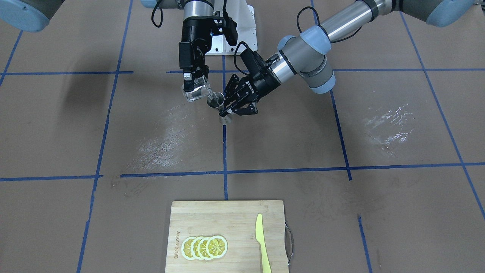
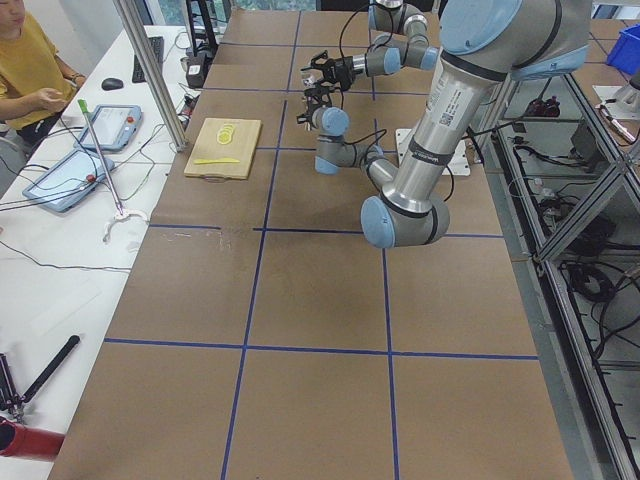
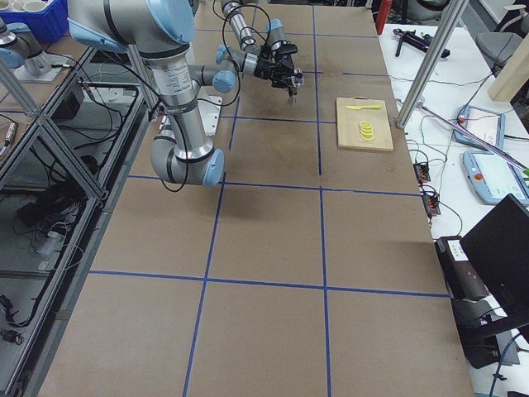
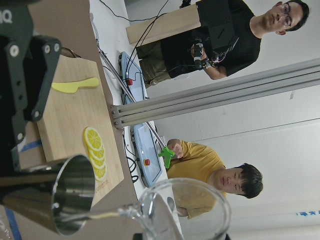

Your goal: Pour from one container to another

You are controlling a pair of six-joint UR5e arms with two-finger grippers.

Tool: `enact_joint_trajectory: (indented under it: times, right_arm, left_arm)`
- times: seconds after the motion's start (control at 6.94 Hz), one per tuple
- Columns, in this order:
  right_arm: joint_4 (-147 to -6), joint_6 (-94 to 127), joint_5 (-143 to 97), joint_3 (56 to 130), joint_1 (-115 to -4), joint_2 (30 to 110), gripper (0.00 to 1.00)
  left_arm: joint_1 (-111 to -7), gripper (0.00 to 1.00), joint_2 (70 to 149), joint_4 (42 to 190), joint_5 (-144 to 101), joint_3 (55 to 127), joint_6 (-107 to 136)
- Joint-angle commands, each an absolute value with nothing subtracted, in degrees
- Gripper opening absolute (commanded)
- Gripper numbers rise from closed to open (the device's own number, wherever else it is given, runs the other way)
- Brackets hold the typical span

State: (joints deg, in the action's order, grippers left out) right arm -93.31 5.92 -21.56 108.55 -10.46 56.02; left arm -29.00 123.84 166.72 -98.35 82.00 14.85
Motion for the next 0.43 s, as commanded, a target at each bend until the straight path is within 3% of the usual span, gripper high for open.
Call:
enact_joint_trajectory:
  times: [0.0, 0.29]
  right_arm:
    - [-93.34, 4.31, -21.27, 108.46, -10.46, 55.99, 0.00]
    - [-93.34, 2.99, -21.27, 108.46, -10.46, 55.90, 0.00]
  left_arm:
    - [-29.00, 0.00, 123.84, 166.73, -98.35, 82.00, 14.85]
    - [-29.00, 0.00, 123.84, 166.73, -98.35, 82.00, 14.85]
